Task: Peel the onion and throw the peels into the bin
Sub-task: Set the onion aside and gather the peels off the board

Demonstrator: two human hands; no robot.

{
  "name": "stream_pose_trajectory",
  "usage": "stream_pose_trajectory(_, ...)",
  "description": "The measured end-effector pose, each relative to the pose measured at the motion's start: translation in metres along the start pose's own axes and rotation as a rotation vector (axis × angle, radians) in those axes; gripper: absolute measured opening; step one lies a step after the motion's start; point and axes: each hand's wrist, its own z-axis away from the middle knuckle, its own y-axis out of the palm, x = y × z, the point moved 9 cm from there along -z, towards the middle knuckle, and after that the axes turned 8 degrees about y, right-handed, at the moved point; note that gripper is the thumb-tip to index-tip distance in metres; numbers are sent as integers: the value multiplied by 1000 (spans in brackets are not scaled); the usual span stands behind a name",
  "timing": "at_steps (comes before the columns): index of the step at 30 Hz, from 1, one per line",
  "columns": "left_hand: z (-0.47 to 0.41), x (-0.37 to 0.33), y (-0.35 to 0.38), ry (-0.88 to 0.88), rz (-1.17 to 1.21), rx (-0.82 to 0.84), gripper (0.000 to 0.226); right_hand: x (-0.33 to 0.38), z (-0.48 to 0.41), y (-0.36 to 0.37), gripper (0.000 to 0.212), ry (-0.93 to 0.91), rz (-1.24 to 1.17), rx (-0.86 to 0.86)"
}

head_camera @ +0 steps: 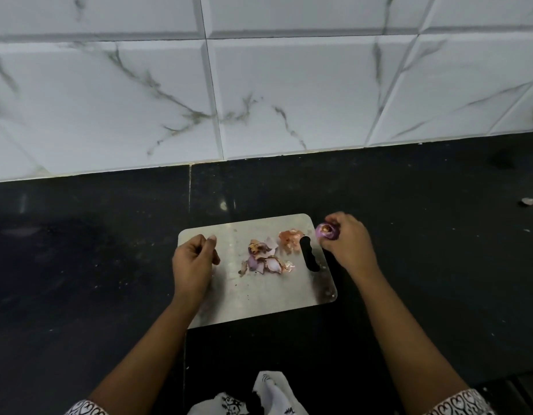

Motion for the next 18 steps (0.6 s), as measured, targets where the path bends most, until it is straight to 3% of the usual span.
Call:
stream_pose_trajectory(3, 4, 11, 9, -24, -145, 69, 43, -31, -13, 0, 50, 52, 60, -8)
stream_pose_trajectory(8, 14, 8, 20, 43, -231, 135, 24, -49, -22, 6, 56, 61, 45, 44)
stream_pose_trajectory(10, 18, 8, 20, 66, -254, 123, 34, -38, -19, 5, 59, -9, 74, 36)
stream_pose_trajectory(13, 19, 8, 24, 109, -357, 146, 38, 4, -5, 3, 42, -210, -39, -8)
stream_pose_trajectory(16, 20, 14, 34, 54, -407, 214, 35, 31, 0, 40, 33, -165, -222, 261)
stream_pose_trajectory(18, 22, 17, 42, 18, -440, 268, 38, 42, 6, 66, 36, -145, -211, 379)
